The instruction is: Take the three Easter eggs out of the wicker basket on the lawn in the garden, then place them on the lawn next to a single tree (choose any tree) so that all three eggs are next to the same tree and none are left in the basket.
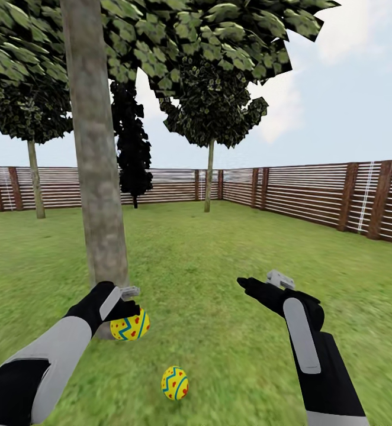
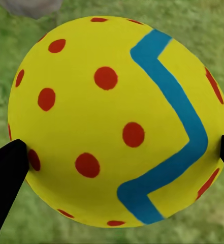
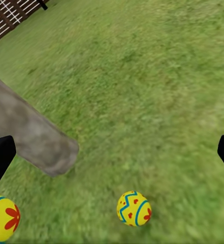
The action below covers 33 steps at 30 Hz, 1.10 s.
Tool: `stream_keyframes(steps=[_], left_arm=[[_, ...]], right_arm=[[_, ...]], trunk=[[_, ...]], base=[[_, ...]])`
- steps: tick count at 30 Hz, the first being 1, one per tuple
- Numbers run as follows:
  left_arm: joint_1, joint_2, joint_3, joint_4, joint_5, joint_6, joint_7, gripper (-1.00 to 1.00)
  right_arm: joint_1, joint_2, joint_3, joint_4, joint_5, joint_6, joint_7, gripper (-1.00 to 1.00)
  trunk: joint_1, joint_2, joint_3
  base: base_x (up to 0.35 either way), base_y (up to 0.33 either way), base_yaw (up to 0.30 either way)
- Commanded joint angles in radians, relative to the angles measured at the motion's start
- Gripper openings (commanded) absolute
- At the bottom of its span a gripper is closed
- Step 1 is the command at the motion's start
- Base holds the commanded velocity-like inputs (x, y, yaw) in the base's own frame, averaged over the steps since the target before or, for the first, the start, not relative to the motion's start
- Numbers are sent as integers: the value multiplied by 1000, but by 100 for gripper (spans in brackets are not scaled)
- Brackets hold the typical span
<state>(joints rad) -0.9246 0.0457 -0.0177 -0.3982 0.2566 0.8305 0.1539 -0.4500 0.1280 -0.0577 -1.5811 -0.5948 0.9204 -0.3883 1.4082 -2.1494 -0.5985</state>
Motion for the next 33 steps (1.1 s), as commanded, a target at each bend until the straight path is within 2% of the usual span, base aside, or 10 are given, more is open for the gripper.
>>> stream_keyframes(steps=[1,12,33], left_arm=[[0,0,-2,-1,10,4,10,-100],[0,0,-3,-2,10,4,12,-100],[0,0,-4,-1,4,-10,13,-100]], right_arm=[[-1,1,-1,-1,-10,3,-9,100],[-1,1,-2,-1,-11,3,-9,100],[-1,1,2,-3,-10,3,-9,100]], trunk=[[0,-1,-3],[0,-1,-21],[81,-148,-121]], base=[[201,103,0],[39,21,0],[0,0,0]])
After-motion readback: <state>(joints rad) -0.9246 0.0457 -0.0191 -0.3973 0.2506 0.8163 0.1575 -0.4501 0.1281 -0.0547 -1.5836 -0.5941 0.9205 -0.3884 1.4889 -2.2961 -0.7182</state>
